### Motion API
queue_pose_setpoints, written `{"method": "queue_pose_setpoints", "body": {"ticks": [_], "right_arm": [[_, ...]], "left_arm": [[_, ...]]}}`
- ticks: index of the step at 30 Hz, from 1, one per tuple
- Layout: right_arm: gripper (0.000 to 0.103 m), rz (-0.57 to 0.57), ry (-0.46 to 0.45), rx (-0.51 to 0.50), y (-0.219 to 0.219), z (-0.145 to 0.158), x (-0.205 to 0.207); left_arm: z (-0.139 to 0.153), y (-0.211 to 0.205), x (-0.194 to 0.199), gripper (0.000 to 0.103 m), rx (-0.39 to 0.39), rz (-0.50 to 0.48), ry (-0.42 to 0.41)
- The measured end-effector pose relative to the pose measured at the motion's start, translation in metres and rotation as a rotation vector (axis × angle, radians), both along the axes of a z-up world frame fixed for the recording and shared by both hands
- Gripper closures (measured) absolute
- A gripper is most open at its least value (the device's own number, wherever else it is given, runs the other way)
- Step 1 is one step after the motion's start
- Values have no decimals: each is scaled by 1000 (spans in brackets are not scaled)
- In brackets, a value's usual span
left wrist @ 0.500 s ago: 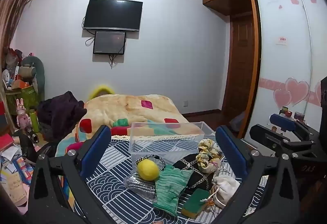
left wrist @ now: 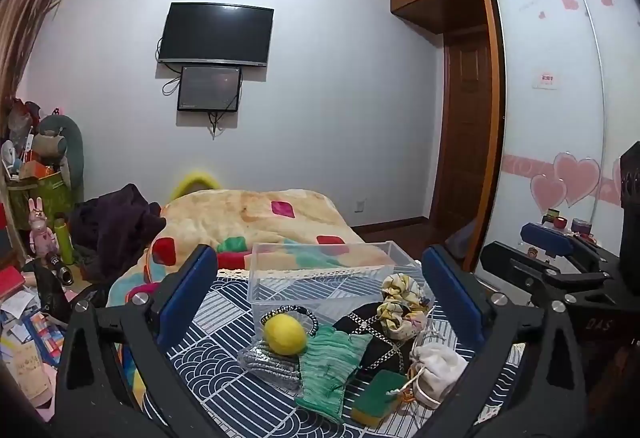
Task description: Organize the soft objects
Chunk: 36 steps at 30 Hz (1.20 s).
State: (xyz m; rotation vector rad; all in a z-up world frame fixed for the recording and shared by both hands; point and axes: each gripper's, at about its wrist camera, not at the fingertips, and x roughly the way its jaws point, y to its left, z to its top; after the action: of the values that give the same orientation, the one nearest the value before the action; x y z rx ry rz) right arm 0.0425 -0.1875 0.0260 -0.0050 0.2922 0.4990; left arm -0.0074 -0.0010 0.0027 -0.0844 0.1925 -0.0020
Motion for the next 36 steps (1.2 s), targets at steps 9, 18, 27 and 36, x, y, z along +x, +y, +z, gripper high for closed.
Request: {"method": "queue_pose_setpoints", "body": {"ticks": [9, 18, 27, 36], "right_arm": [[0, -1, 1, 5, 0, -6, 1], [0, -2, -2, 8, -1, 4, -2], [0, -2, -2, 13, 1, 5, -5], [0, -1, -1, 19, -2, 7, -5]], "left_arm": [[-1, -2, 2, 0, 8, 6, 6], [1, -3, 2, 0, 12, 9, 3], [1, -3, 2, 0, 13, 12, 1], [1, -4, 3, 0, 15, 9, 3]]}}
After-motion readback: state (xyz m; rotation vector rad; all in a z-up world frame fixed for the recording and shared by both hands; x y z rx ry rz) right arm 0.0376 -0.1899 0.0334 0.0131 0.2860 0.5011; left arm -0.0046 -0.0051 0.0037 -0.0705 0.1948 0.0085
